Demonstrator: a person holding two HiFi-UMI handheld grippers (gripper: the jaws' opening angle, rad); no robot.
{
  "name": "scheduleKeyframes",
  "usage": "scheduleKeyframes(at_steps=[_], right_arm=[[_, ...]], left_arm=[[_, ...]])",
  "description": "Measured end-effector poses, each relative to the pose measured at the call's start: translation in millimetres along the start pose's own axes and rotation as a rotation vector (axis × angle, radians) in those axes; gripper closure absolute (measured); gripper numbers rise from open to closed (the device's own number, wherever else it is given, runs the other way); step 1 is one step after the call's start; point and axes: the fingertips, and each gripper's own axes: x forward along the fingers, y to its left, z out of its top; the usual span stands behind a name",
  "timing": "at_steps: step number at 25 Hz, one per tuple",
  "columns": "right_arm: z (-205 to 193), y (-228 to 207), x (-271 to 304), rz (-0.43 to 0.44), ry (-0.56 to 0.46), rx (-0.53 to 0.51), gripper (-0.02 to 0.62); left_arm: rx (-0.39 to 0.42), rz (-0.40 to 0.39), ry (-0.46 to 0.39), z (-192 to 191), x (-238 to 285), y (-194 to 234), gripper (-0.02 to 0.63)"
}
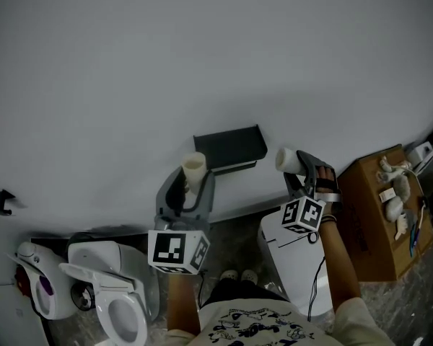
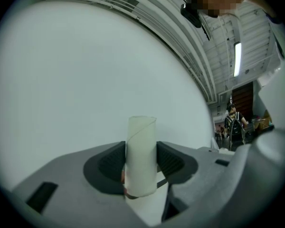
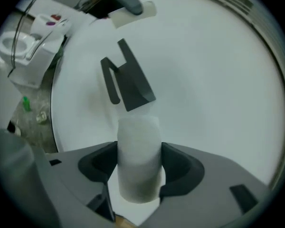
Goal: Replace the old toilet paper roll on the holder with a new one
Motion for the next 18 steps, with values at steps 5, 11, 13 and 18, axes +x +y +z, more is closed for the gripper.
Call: scheduleKeyframes(at_steps=[5, 11, 13, 18], right_arm=[[5.5, 12.7, 19.0, -0.02, 0.015, -0.338, 0.302], [28.2, 24.9, 27.5, 0.003, -0.047, -0.357, 0.302], [37.1, 29.9, 28.9, 0.01, -0.067, -0.351, 0.302], [54.0, 45.7, 32.3, 0.022, -0.099, -0.34, 0.302]], left_arm=[[0.013, 0.011, 0.016, -2.3, -2.7, 6.8, 0.403], [-0.004, 0.04, 0.016, -2.8, -8.8, 21.7, 0.403], [0.0, 0.053, 0.016, -2.3, -10.4, 25.8, 0.403], [-0.007, 0.08, 0.021, -3.0, -17.6, 35.3, 0.403]])
